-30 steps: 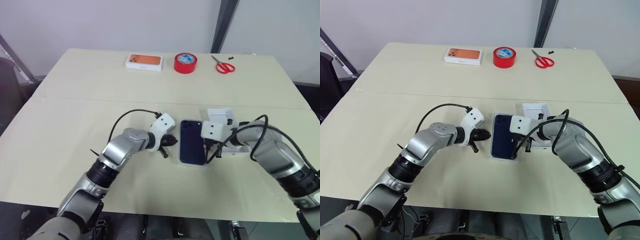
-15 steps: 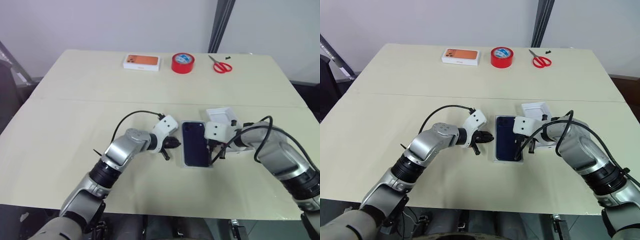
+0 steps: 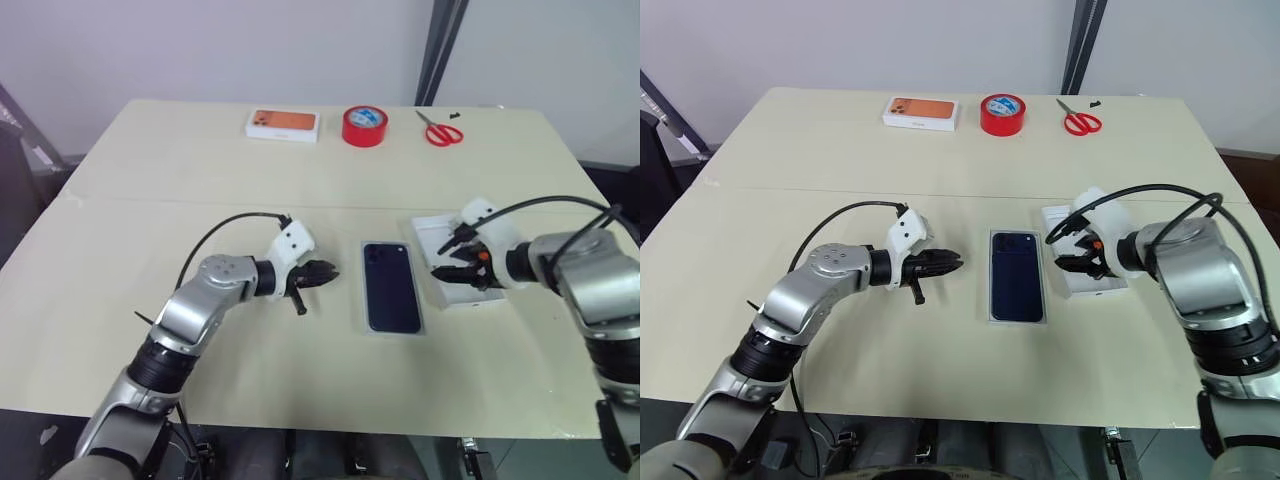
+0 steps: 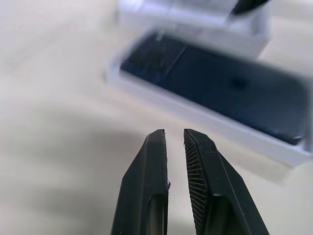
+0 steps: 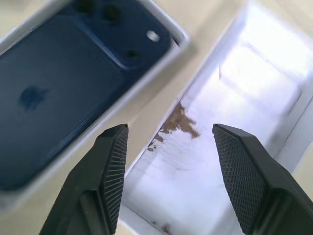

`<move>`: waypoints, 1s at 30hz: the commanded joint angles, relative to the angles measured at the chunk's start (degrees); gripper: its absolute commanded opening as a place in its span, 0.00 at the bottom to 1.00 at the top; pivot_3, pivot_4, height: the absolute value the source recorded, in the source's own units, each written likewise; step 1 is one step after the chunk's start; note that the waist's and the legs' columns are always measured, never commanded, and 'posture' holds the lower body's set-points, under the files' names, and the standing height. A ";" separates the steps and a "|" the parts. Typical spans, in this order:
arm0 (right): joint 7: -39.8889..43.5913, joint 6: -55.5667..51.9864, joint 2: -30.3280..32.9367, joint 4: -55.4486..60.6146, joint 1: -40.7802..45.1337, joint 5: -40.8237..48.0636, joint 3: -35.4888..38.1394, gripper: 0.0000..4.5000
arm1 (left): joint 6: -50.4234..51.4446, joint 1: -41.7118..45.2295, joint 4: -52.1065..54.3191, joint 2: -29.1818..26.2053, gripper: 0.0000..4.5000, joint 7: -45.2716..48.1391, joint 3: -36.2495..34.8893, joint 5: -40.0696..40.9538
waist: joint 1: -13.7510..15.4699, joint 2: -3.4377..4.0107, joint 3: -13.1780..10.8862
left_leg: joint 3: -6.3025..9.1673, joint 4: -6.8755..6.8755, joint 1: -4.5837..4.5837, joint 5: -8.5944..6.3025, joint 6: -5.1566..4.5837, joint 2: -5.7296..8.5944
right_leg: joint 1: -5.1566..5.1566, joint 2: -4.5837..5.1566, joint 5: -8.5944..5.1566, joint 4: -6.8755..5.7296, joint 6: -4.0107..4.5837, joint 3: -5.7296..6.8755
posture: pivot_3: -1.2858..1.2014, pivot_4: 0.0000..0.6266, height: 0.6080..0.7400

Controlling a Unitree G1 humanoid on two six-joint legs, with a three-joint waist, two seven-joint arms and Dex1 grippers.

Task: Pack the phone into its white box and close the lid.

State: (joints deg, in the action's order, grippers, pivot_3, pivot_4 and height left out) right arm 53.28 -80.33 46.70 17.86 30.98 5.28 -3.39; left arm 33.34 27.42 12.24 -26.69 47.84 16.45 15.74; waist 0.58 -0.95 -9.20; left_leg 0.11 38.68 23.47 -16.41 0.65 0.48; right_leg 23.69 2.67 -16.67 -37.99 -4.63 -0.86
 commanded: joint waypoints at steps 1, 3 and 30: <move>-4.70 -6.21 -2.22 0.69 1.41 2.08 1.43 0.64 | -8.02 -2.22 4.11 -3.16 0.14 5.43 0.56 -0.55 | -0.02 0.03 0.00 | 0.00 -0.01 0.02 0.00 0.00 0.00 | 0.01 0.00 0.00 0.00 0.00 0.00 | 0.52 0.24 0.92; -6.76 -7.80 -3.22 1.14 1.46 2.95 0.92 0.64 | -9.19 -2.91 4.58 -3.97 0.14 6.93 0.69 -0.13 | -0.03 0.06 0.01 | -0.01 -0.01 0.04 0.00 0.00 0.00 | 0.04 0.01 0.00 0.00 0.00 0.00 | 0.52 0.24 0.92; -40.40 -12.17 -27.76 -17.25 16.10 66.78 30.50 0.01 | -11.53 -8.16 -4.43 -3.56 0.14 -7.17 -17.78 0.43 | -1.64 0.13 -0.01 | -0.01 0.07 -0.01 -0.09 -0.18 -0.06 | -0.02 -0.10 0.02 -0.19 -0.03 0.05 | 0.52 0.24 0.92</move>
State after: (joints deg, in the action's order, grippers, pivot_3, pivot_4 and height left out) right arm 21.34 -92.13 19.27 3.25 46.24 58.78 24.23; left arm 23.79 18.33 7.29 -30.26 41.68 0.19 16.64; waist -1.06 -0.82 -9.22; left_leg 0.09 38.77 23.46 -16.50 0.47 0.43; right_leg 23.68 2.58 -16.65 -38.19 -4.66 -0.81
